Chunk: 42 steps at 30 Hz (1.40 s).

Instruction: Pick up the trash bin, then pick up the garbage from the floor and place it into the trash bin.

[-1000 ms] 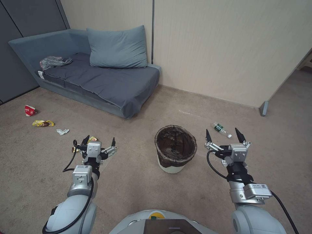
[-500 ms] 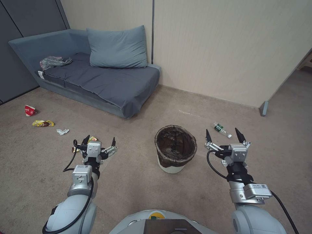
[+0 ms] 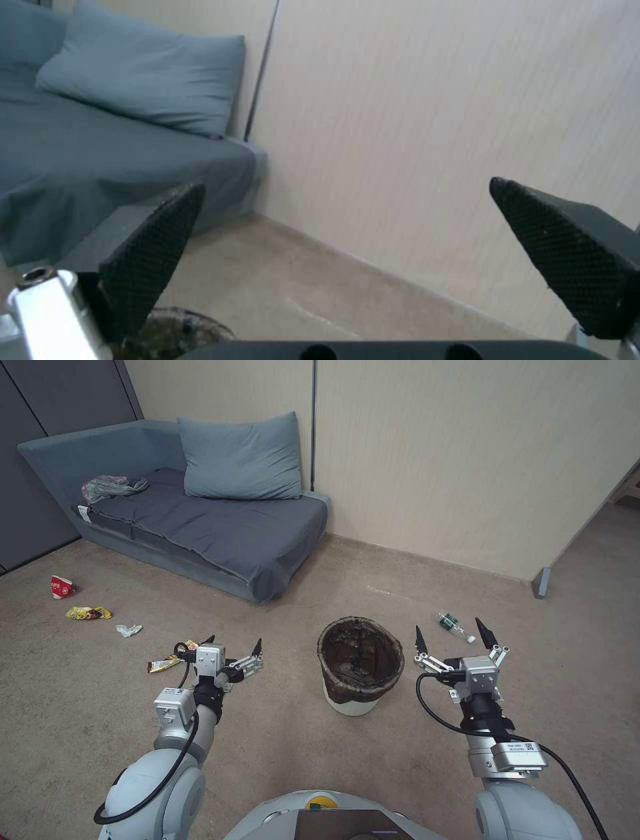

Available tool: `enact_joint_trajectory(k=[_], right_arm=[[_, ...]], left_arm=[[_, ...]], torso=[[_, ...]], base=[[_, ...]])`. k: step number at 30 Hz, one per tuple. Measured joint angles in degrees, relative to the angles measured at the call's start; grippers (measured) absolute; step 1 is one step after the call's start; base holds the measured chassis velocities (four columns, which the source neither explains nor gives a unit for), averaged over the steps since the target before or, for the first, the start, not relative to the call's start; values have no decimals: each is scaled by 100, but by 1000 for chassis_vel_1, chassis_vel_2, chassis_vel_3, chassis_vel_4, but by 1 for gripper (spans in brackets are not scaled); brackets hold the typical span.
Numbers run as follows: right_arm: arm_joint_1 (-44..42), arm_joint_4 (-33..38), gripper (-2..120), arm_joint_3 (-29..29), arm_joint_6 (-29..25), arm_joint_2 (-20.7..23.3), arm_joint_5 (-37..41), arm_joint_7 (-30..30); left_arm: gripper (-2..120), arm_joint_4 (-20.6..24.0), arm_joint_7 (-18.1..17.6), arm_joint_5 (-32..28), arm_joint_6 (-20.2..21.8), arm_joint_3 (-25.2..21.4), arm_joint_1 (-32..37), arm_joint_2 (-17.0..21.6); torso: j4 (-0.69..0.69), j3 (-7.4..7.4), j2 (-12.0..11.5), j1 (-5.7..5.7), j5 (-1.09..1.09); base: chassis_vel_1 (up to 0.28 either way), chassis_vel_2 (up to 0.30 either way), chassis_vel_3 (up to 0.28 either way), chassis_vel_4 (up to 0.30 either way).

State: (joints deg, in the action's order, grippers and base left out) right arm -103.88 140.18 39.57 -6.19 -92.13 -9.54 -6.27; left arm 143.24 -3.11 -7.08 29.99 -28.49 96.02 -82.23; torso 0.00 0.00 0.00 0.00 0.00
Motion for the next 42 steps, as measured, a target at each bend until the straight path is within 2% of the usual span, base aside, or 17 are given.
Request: enact_joint_trajectory(k=[15, 18, 20, 21, 22, 23, 25, 30, 37, 39, 40, 42], right_arm=[[4, -20, 100, -8, -22, 0, 1, 6], [5, -20, 100, -9, -28, 0, 1, 7], [8, -33, 100, -14, -39, 1, 3, 13], [8, -33, 100, -11, -40, 0, 2, 12], [8, -33, 100, -11, -40, 0, 2, 12], [18, -42, 100, -11, -50, -1, 13, 19], [21, -52, 100, -4, -54, 0, 19, 20], [71, -93, 100, 40, -71, 0, 74, 36], [257, -251, 100, 216, -94, 0, 258, 99], [259, -254, 100, 219, -95, 0, 266, 101], [259, -254, 100, 219, -95, 0, 266, 101], [258, -256, 100, 220, -96, 0, 268, 104]], left_arm=[[100, -9, 70, -2, -2, 12, -2, 17], [100, -42, 123, -192, -15, 24, -38, 69], [100, -277, 473, -1148, -283, 30, -243, 325], [100, -425, 607, -1673, -370, 45, -371, 463], [100, -425, 607, -1673, -370, 45, -371, 463], [100, -554, 685, -2022, -388, 94, -509, 571], [100, -818, 843, -2447, -475, 308, -794, 713], [100, -1048, 967, -2471, -612, 562, -983, 734], [100, -1665, 1011, -2557, -845, 953, -1383, 846], [100, -2067, 906, -2617, -859, 1163, -1741, 874], [100, -2067, 906, -2617, -859, 1163, -1741, 874], [100, -2520, 693, -2688, -835, 1399, -2234, 852]], torso=[[0, 0, 0, 0, 0], [0, 0, 0, 0, 0], [-1, 0, 0, 0, -2], [5, 0, 0, 0, 1], [5, 0, 0, 0, 1], [-1, 0, 0, 0, -1], [-1, 0, 0, 0, -1], [1, 0, 0, 0, 0], [0, 1, 0, 0, 1], [0, 1, 0, 0, 0], [0, 1, 0, 0, 0], [0, 0, 0, 0, 0]], base=[[0, 0, 0, 0], [0, 0, 0, 0], [0, 0, 0, 0], [0, 0, 0, 0], [0, 0, 0, 0], [0, 0, 0, 0], [0, 0, 0, 0], [0, 0, 0, 0], [0, 0, 0, 0], [0, 0, 0, 0], [0, 0, 0, 0], [0, 0, 0, 0]])
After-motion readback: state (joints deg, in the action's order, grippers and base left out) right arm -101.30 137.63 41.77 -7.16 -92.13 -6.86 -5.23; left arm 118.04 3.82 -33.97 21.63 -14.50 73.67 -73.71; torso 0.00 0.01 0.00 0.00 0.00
